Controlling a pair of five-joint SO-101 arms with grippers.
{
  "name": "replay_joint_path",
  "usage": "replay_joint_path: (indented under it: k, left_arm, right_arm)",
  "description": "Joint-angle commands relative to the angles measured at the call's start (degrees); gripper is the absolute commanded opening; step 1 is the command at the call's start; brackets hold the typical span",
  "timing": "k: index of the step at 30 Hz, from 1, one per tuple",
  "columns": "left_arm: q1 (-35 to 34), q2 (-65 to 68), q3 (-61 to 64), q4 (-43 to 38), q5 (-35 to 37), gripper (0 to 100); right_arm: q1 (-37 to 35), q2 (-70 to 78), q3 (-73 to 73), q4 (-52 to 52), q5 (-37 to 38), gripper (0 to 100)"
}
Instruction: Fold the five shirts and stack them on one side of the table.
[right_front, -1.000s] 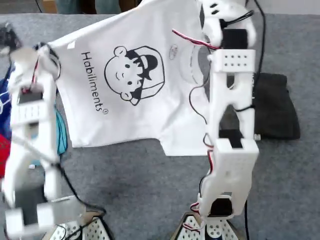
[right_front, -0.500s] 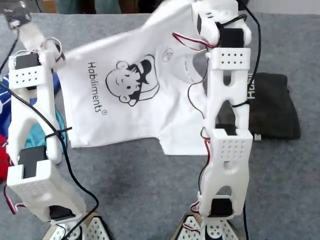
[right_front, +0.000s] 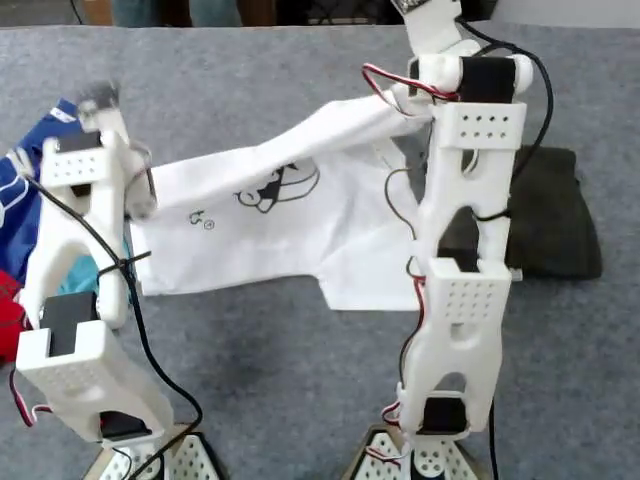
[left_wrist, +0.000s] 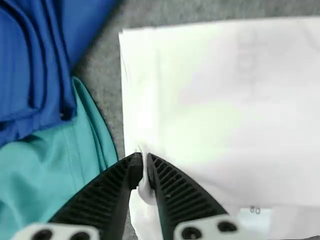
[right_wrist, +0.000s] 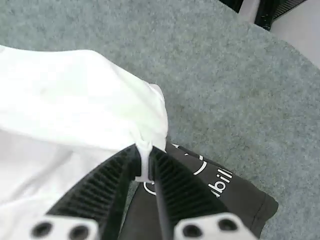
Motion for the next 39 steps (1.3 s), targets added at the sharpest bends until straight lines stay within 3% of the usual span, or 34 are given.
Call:
replay_joint_path:
  k: [1, 7, 16, 25, 32, 39]
  left_arm:
    - [-0.8, -0.5, 6.3, -4.8, -1.0, 3]
    - [-0.9, -0.5, 9.9, -6.2, -1.1, 3]
    - [-3.6, -0.5, 9.9, -6.0, -7.7, 3]
    - [-2.6, -0.5, 10.0, -1.9, -7.9, 3]
    - [1.1, -0.5, 13.5, -1.4, -11.1, 3]
    - [-4.1, -0.3, 14.5, -3.3, -11.1, 3]
  right_arm:
    - [0.8, -6.1, 7.9, 0.4, 2.0, 1.3]
    - [-0.4, -19.1, 33.6, -1.4, 5.4, 1.3]
    - [3.3, -34.9, 62.6, -11.0, 8.4, 1.3]
    - [5.0, -50.2, 91.7, -27.0, 8.1, 1.3]
    - [10.4, -51.8, 98.9, -30.9, 8.4, 1.3]
    - [9.1, -52.3, 103.3, -30.8, 11.2, 1.3]
